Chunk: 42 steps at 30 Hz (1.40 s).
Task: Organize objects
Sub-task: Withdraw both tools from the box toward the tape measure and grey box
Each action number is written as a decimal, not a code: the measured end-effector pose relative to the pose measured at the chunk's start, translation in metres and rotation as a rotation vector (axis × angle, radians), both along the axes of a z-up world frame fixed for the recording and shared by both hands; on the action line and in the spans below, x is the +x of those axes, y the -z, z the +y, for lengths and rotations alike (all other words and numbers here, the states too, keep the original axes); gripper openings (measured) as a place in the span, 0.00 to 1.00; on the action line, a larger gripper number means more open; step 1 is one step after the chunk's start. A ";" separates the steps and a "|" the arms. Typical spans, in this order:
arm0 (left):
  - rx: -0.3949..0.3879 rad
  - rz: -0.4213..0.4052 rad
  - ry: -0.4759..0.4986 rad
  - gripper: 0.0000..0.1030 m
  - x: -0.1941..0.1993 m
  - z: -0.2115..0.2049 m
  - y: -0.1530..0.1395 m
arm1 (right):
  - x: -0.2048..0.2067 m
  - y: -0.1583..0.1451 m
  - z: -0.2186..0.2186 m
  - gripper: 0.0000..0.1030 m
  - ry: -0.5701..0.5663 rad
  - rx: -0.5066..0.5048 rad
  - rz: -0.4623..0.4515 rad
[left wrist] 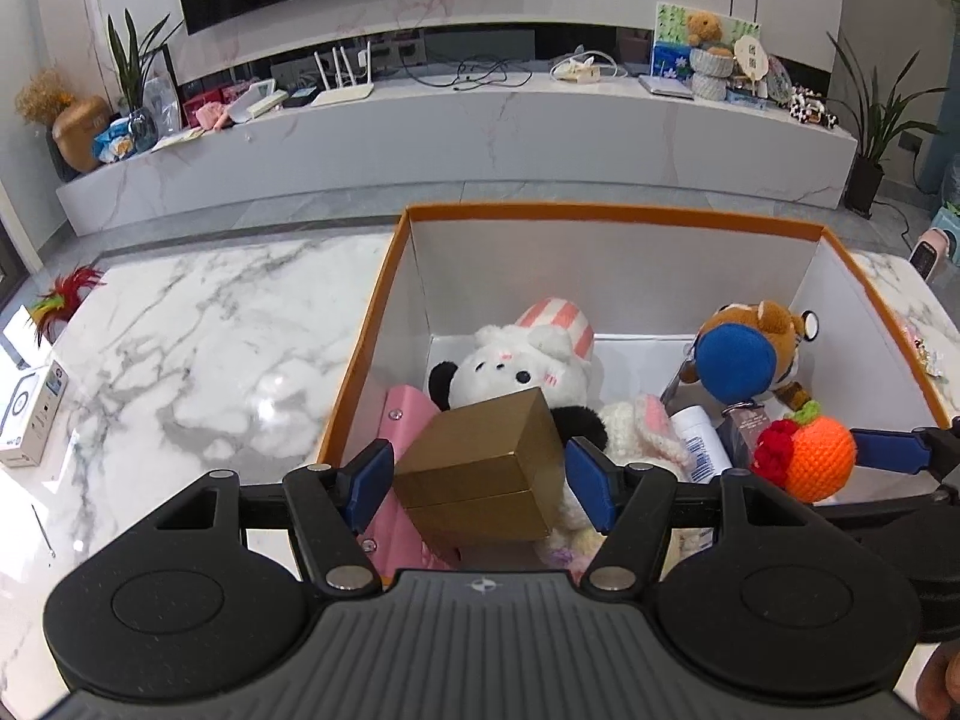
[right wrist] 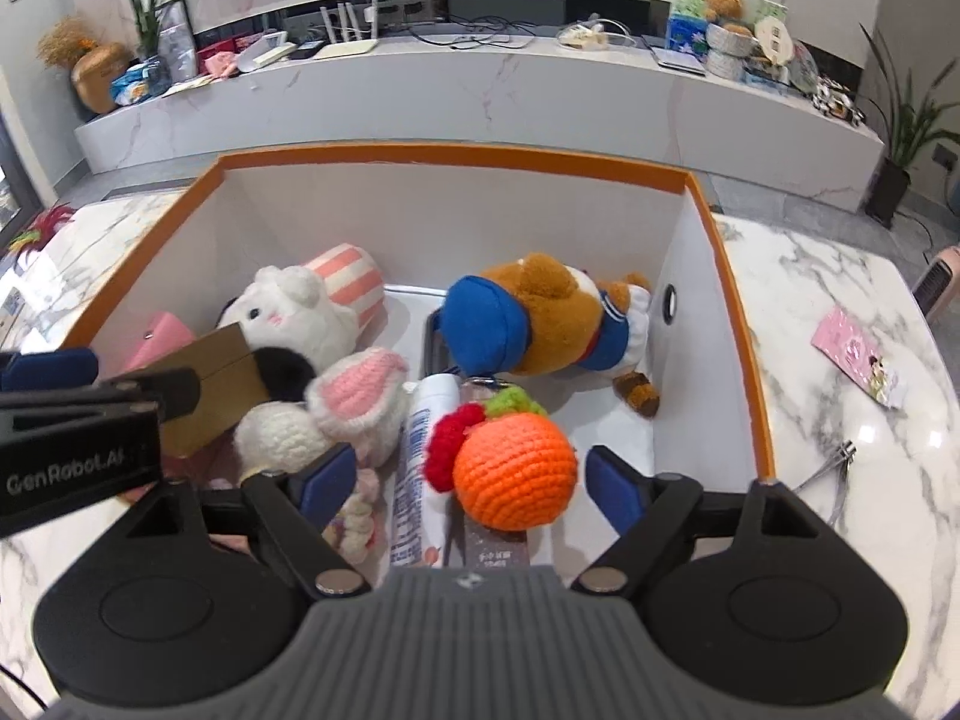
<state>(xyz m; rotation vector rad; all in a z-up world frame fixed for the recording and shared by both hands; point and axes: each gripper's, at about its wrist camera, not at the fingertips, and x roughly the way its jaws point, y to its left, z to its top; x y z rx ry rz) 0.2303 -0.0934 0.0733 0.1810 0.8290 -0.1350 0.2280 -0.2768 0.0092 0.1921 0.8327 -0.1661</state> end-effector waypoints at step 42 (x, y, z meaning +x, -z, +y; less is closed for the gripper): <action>-0.145 0.227 0.138 0.82 -0.058 0.002 0.062 | -0.171 -0.037 0.003 0.99 -0.022 -0.078 -0.105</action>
